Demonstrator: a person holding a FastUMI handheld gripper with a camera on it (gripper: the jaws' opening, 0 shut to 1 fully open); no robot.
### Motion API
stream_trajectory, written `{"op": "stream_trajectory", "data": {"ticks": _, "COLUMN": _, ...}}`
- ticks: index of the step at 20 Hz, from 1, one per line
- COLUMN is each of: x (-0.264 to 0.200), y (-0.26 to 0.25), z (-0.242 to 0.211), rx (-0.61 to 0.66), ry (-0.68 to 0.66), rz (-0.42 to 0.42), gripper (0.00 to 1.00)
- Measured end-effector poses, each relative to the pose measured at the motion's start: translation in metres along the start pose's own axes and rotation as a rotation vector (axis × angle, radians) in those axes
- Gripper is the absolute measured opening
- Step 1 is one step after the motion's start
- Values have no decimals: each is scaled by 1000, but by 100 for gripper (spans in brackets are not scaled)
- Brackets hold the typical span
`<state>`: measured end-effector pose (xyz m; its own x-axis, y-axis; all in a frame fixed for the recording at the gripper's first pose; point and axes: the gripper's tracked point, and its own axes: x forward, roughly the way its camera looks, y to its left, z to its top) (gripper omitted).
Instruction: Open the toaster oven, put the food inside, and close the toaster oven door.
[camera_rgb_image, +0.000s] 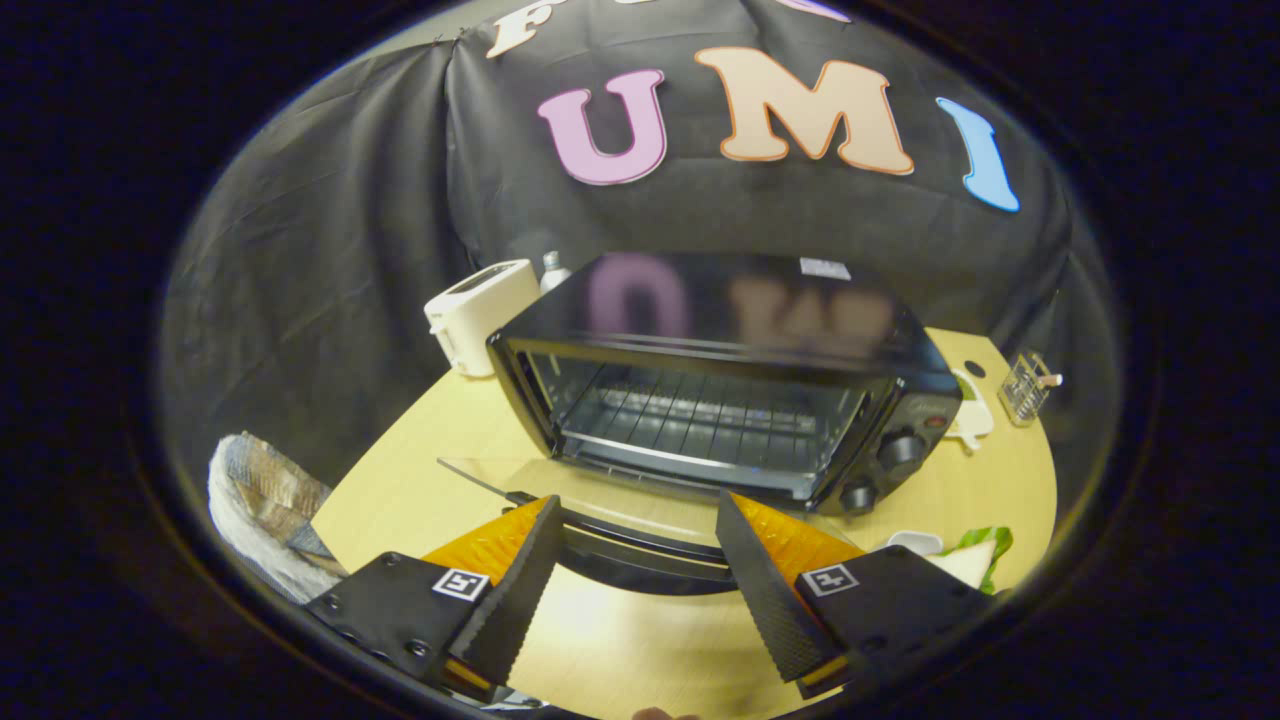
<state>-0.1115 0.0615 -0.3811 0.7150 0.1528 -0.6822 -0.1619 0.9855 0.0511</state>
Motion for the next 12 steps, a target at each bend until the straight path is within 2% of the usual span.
{"op": "stream_trajectory", "data": {"ticks": 6, "x": 7, "y": 6, "z": -55, "rx": -37, "ry": 101, "rz": 29, "gripper": 99}}
{"op": "stream_trajectory", "data": {"ticks": 12, "x": 23, "y": 7, "z": -78, "rx": -10, "ry": 172, "rz": 53, "gripper": 99}}
